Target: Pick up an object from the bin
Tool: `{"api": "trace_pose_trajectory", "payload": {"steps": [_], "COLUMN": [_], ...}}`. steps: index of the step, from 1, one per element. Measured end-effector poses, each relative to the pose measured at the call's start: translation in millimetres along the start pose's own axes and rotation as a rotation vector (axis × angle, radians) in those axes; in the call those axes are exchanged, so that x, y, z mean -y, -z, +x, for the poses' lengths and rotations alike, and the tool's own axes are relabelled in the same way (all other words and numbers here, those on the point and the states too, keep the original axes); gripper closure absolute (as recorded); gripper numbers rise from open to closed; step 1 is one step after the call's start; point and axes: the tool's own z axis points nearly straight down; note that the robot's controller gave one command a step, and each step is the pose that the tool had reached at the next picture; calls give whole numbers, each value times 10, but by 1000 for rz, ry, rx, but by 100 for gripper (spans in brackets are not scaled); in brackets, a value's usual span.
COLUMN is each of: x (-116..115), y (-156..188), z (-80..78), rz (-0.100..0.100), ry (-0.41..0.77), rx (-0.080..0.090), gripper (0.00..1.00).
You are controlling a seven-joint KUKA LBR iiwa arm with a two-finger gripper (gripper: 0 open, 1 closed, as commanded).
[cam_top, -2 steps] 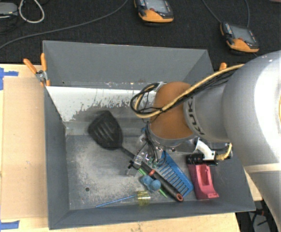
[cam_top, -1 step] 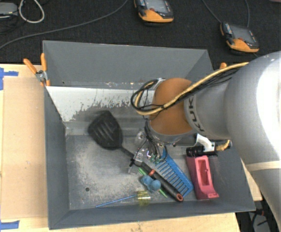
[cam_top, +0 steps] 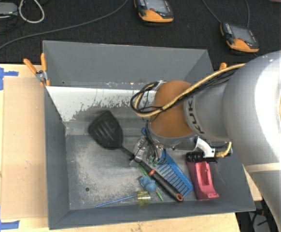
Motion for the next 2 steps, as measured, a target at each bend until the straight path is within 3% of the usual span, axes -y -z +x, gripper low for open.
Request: {"api": "trace_pose_trajectory", "payload": {"steps": [2], "x": [4], "y": [95], "z": [8], "rz": [1], "ry": [0], "rx": [-2], "gripper": [100]}}
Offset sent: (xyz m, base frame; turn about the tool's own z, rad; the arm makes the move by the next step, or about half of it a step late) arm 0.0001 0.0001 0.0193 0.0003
